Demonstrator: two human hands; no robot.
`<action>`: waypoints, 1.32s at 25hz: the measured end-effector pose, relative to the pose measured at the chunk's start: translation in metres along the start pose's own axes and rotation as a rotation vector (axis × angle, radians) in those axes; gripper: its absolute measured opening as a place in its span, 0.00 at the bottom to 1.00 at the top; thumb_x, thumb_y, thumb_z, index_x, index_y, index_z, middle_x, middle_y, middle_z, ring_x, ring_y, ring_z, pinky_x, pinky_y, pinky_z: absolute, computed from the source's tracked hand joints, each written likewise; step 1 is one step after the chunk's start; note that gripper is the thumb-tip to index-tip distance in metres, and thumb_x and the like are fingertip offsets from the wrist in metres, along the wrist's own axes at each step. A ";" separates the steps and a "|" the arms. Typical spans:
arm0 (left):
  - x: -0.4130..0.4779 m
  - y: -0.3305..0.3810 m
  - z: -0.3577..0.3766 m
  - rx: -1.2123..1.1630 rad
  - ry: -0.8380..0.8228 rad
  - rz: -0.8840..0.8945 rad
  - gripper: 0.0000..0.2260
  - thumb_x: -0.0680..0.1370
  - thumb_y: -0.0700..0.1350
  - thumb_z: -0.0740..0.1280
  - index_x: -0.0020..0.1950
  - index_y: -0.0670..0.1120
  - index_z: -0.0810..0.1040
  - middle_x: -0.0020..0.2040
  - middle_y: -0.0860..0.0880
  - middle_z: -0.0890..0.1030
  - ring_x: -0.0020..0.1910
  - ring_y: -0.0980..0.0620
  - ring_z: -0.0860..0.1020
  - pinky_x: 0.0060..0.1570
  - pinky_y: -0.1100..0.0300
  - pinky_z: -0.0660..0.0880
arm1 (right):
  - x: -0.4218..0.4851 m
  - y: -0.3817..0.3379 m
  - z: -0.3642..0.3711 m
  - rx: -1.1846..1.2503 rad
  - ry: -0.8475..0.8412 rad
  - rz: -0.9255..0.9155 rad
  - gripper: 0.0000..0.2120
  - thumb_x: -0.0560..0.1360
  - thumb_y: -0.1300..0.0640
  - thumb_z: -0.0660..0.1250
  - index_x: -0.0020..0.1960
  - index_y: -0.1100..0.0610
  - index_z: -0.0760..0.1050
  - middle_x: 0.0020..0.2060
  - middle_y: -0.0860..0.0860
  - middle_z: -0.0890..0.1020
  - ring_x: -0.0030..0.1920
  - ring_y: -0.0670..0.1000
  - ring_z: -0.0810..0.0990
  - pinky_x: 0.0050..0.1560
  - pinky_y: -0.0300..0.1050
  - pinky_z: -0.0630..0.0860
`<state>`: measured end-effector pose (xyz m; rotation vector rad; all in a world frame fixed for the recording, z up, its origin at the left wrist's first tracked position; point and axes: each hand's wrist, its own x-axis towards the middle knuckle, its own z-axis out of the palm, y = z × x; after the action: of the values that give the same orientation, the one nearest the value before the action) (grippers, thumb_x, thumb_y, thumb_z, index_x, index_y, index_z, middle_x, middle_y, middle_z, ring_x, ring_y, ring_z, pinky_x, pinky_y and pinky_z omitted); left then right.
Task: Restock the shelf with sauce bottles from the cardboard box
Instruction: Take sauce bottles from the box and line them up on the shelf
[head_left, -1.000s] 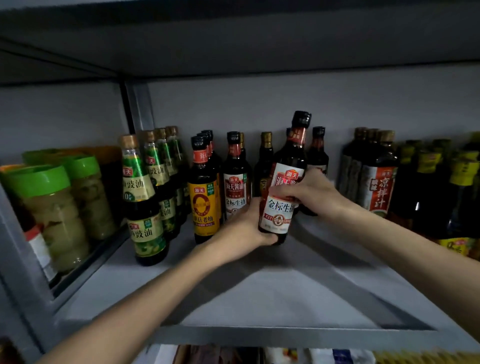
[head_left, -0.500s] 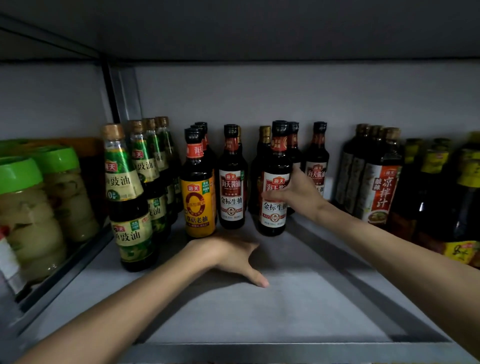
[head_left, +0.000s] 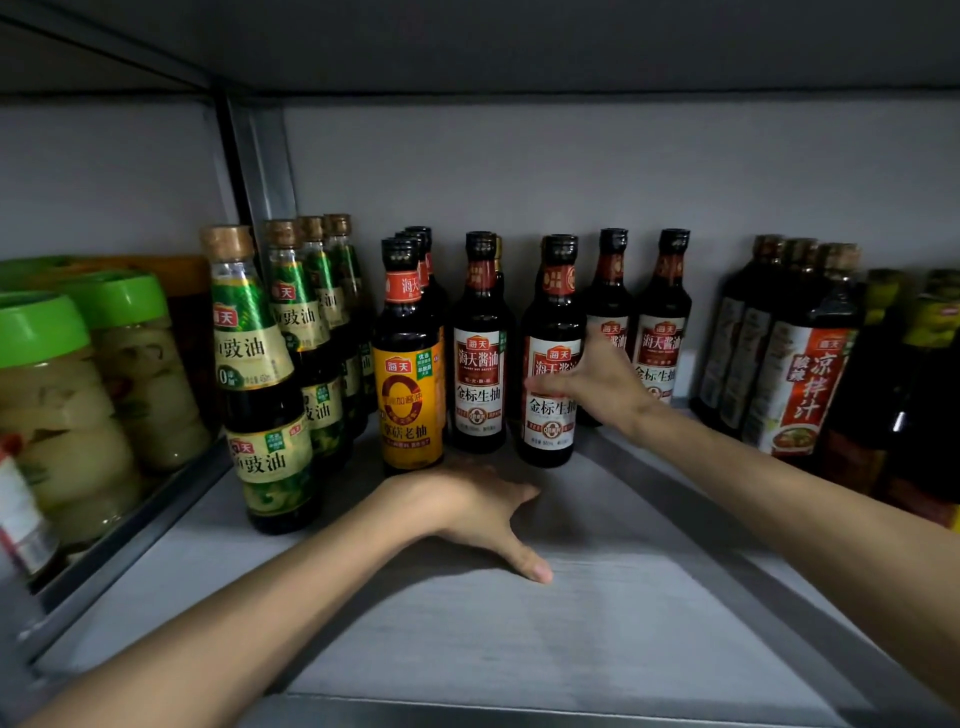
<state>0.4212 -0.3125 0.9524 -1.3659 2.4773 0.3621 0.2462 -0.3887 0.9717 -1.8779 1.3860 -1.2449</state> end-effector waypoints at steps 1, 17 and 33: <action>0.001 -0.001 0.000 0.001 0.004 -0.001 0.44 0.72 0.69 0.66 0.80 0.55 0.51 0.80 0.48 0.56 0.78 0.45 0.58 0.73 0.53 0.60 | 0.001 0.002 0.000 -0.013 -0.004 0.002 0.35 0.64 0.57 0.81 0.66 0.56 0.69 0.53 0.49 0.83 0.54 0.46 0.82 0.56 0.44 0.79; 0.000 0.000 0.001 0.025 0.016 -0.008 0.43 0.72 0.69 0.66 0.80 0.55 0.52 0.80 0.45 0.56 0.78 0.43 0.58 0.72 0.53 0.60 | -0.003 0.020 0.028 -0.137 0.000 0.071 0.30 0.67 0.60 0.79 0.65 0.59 0.71 0.58 0.53 0.82 0.60 0.52 0.80 0.58 0.40 0.73; -0.002 0.001 0.001 0.025 0.025 0.001 0.43 0.72 0.68 0.66 0.80 0.55 0.52 0.80 0.47 0.56 0.77 0.44 0.59 0.71 0.54 0.61 | 0.009 0.031 0.036 -0.170 0.000 0.105 0.31 0.69 0.58 0.78 0.67 0.60 0.69 0.60 0.54 0.81 0.61 0.53 0.80 0.62 0.45 0.75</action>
<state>0.4213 -0.3097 0.9528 -1.3671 2.4941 0.3148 0.2637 -0.4129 0.9337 -1.8877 1.6138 -1.1063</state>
